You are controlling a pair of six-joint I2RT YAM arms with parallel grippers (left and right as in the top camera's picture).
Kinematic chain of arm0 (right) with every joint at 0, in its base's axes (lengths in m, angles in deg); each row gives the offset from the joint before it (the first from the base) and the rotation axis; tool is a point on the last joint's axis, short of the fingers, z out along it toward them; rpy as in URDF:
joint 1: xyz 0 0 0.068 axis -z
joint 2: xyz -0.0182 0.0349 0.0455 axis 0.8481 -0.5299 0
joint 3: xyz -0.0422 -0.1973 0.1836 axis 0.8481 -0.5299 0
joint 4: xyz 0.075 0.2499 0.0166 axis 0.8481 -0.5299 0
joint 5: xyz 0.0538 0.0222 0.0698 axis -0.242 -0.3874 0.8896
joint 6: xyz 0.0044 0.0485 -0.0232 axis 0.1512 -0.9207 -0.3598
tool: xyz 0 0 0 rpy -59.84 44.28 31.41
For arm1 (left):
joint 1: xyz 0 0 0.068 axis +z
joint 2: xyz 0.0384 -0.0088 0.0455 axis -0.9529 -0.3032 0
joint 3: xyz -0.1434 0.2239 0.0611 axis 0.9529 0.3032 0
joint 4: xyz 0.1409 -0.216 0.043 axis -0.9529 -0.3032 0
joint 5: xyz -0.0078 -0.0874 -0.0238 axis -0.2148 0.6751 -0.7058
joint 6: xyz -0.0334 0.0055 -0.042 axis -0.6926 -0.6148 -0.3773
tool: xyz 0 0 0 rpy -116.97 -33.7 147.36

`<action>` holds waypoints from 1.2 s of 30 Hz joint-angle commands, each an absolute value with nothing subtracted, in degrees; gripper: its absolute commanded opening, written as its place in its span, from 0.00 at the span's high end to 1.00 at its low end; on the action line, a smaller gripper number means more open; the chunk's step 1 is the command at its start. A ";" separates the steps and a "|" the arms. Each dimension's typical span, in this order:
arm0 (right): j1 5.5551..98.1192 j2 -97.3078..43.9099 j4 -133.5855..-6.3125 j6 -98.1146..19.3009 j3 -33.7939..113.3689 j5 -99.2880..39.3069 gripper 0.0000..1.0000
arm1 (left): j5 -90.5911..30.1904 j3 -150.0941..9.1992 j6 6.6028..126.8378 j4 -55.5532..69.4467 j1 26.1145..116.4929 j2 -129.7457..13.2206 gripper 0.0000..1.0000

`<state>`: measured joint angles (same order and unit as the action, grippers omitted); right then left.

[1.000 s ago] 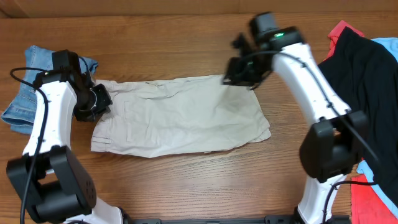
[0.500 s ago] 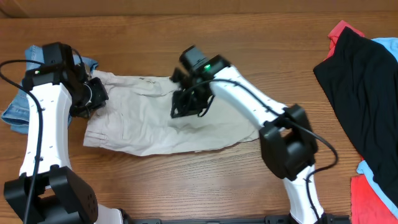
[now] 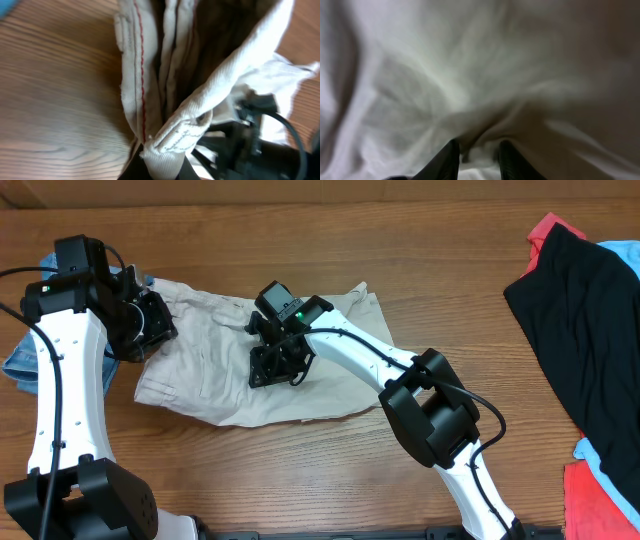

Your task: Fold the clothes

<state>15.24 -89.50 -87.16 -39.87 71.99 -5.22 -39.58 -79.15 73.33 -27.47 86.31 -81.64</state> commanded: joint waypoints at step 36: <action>6.91 -92.37 -59.05 -57.29 72.26 -7.64 0.63 | -20.69 -85.62 61.09 -20.10 85.74 -79.69 0.96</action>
